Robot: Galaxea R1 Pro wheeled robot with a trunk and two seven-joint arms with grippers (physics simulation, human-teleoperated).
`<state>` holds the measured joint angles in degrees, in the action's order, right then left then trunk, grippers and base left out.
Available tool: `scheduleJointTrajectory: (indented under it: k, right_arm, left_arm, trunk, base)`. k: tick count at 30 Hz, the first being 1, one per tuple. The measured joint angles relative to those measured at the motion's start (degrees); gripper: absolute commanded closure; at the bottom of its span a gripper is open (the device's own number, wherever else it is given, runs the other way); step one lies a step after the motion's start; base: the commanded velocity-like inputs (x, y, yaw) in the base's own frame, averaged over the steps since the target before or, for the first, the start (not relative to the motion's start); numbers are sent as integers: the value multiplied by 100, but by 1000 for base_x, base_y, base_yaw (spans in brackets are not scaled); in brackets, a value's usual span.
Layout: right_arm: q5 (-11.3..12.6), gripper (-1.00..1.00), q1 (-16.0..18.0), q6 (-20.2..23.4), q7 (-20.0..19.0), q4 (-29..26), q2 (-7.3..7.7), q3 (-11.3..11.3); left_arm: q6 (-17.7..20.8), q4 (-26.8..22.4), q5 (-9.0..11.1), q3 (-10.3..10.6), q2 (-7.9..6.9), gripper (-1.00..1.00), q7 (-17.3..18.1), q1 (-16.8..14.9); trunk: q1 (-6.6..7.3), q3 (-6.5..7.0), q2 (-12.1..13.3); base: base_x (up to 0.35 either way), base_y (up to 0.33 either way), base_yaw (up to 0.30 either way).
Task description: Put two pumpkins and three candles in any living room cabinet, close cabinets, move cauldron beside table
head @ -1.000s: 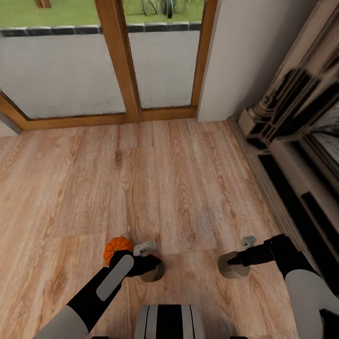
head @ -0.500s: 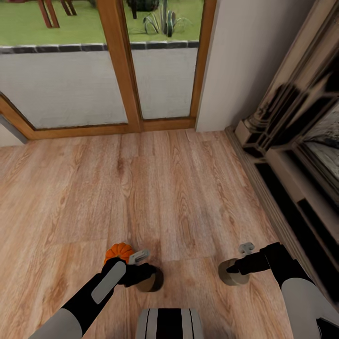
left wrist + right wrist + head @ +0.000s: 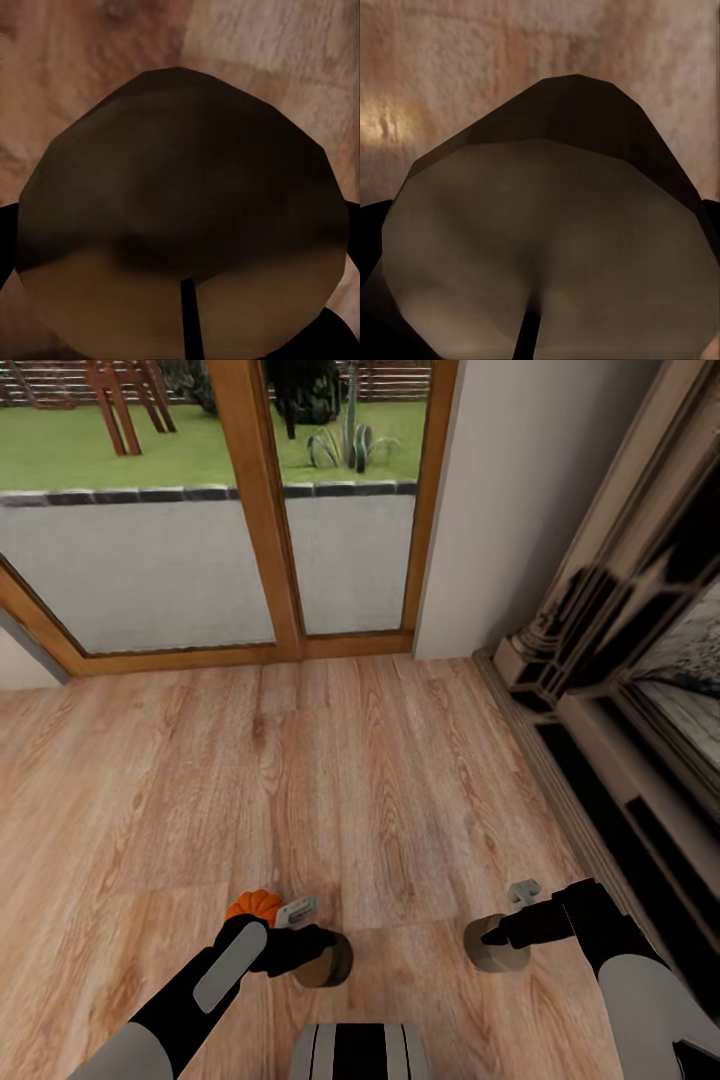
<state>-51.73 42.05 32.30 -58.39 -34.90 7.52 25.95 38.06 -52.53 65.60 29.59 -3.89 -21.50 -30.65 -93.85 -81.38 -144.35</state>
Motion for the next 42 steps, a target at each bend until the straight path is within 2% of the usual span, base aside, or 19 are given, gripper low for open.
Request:
scheduleJointTrajectory:
  k: [15, 26, 28, 34, 42]
  right_arm:
    - [-7, 100, -17, -18, 17, 222, 3, -4]
    - [-10, 100, -115, -26, 44, 372, 8, -7]
    - [-12, 100, -119, -28, 138, 364, 6, -7]
    - [42, 100, -121, -239, 962, 390, -11, -6]
    - [42, 100, -143, -328, 1166, 404, -107, 1]
  left_arm:
    - [-61, 662, -46, -4, 39, 100, 41, 19]
    - [-75, 743, -50, 3, 123, 100, 49, 17]
    - [-77, 745, -50, 1, 123, 100, 48, 18]
    - [-148, 748, -48, -3, 200, 100, 48, 18]
    - [-236, 975, -45, -4, 271, 100, 52, 19]
  trunk:
    - [39, 333, 20]
    - [67, 577, 35]
    - [72, 621, 37]
    - [88, 754, 45]
    - [108, 931, 56]
  base:
    - [0, 0, 0]
    - [0, 0, 0]
    - [0, 0, 0]
    - [0, 0, 0]
    - [0, 0, 0]
